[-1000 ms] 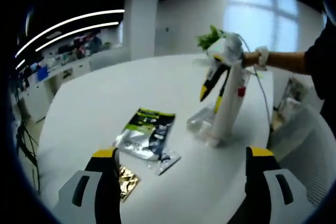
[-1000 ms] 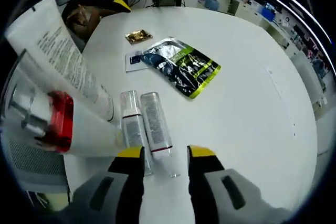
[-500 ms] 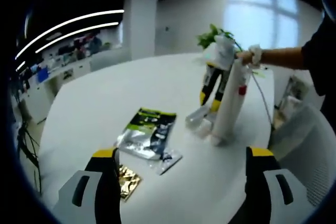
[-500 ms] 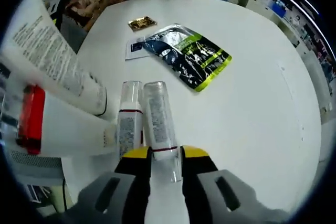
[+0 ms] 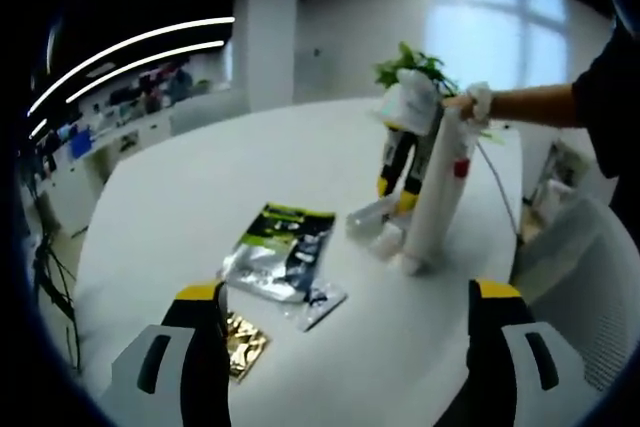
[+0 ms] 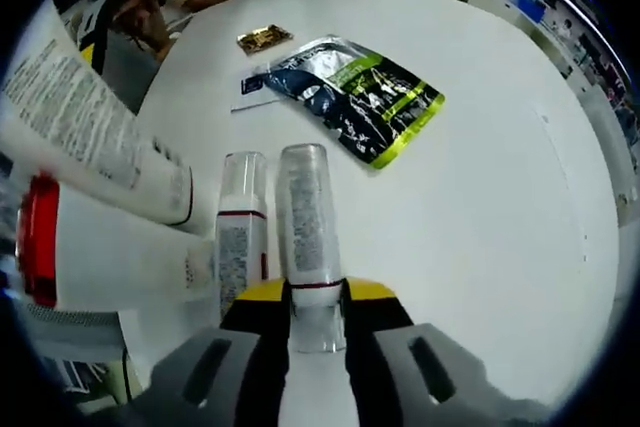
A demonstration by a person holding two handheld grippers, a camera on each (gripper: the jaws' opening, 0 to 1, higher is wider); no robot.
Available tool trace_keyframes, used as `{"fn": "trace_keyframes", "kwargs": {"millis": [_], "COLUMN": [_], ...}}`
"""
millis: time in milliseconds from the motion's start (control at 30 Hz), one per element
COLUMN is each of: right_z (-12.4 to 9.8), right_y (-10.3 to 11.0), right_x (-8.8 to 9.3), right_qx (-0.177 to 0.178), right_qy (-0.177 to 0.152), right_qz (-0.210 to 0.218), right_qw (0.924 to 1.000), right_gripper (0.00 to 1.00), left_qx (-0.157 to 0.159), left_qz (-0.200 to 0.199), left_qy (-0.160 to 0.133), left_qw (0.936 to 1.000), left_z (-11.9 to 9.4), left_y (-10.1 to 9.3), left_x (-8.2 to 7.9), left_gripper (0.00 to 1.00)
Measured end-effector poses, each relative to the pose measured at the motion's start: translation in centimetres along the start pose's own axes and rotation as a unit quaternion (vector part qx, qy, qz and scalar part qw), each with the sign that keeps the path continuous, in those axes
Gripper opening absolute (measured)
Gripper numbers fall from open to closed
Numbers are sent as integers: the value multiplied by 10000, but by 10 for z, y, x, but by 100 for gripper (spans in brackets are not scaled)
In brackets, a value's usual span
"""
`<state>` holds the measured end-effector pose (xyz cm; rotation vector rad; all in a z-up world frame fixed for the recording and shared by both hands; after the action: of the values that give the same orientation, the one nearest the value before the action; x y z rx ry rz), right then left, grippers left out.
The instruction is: Arrange the skincare products in the storage area until every visible bottle or jar stands upright without overlapping.
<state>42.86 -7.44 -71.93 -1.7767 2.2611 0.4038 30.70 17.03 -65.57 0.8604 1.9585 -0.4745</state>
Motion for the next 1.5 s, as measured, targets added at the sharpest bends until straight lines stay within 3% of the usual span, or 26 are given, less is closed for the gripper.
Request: {"fn": "trace_keyframes", "kwargs": {"millis": [467,733,933,1500], "right_z": [-9,-28,-39,-76], "right_y": [7,4,8,24], "right_x": [5,4,9,42], "right_qx": [186,670,765,1448], "right_qy": [11,-373,-454,-1001], "right_qz": [116,62,126,630], "right_qw": [9998,9970,9960,9824], "right_gripper": [17,17,17,17], "left_qx": [9,4,24,57], "left_qz": [26,48,94,166], "left_qy": [40,42,75,169], "left_qw": [10000,10000,9999,9997], "left_z": [-1,-1,0,2], "left_y": [-1,0,-1,-3], "left_x": [0,0,0,2], "left_gripper": [97,97,97,97]}}
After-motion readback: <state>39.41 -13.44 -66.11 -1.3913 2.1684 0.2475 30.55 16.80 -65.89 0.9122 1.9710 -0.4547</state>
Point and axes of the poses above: the point that each gripper's makers call its tool centre point, and the gripper's own axes: z roughly forward along the fingers, y roughly to its left, x roughly out of its underside, the point moved 7 cm from there along -z, roughly backward along the fingers, and after that the axes turned 5 degrees about z, right-handed, at the moved point
